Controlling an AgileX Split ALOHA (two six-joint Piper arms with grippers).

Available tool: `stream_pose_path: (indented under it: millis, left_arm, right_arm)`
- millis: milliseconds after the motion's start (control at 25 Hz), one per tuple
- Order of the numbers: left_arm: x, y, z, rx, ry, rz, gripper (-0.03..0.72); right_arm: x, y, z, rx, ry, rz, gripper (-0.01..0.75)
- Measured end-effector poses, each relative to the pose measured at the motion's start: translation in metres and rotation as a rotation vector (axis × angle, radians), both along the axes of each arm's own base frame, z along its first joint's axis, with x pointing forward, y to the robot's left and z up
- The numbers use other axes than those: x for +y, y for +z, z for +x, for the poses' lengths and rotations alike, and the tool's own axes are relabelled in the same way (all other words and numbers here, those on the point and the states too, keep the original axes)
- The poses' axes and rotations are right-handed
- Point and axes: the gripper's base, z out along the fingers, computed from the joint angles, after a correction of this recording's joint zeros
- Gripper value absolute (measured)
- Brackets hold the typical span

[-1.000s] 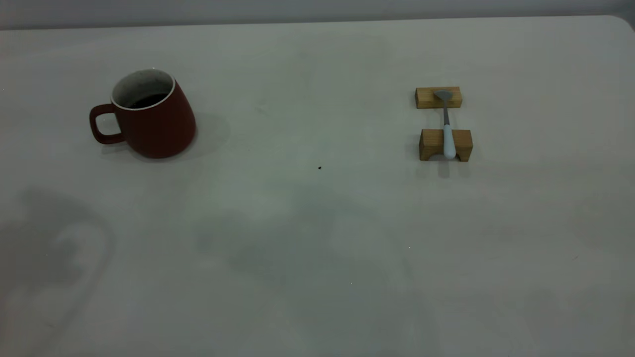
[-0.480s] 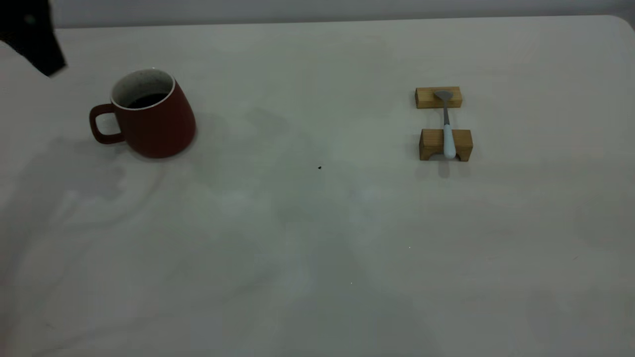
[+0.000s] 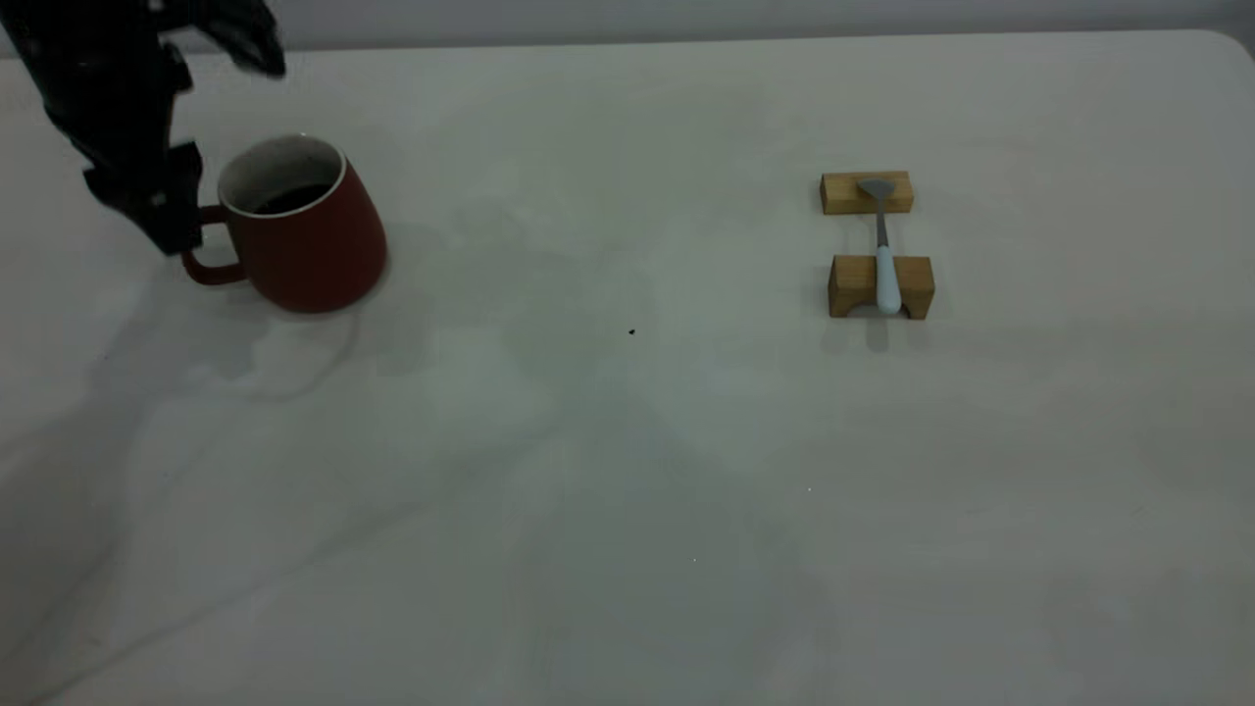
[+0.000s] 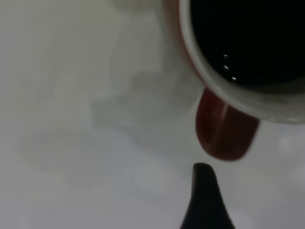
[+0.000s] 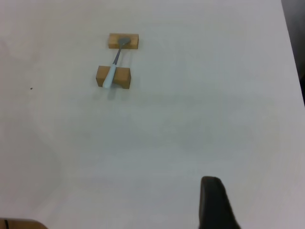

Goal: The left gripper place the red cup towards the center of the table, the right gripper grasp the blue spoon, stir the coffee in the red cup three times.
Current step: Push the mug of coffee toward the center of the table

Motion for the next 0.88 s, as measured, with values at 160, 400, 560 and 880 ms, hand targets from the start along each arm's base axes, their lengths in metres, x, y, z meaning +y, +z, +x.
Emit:
stream_pose_path:
  millis: [160,400,560,880]
  left_arm:
    - [-0.001,-0.016,0.005,-0.02,-0.03,-0.003,0.594]
    - [-0.002,-0.028,0.008,-0.045,-0.054,-0.008,0.513]
    - [-0.003,-0.029,0.008,-0.045,-0.085,-0.005,0.319]
    - [-0.037,-0.029,0.004,-0.033,-0.184,0.002,0.201]
  right_arm:
    - [0.0,0.0,0.0,0.0,0.0,0.0,0.488]
    - [0.0,0.0,0.0,0.0,0.0,0.0,0.488]
    - [0.0,0.0,0.0,0.0,0.0,0.0,0.488]
    - [0.0,0.0,0.0,0.0,0.0,0.0,0.488]
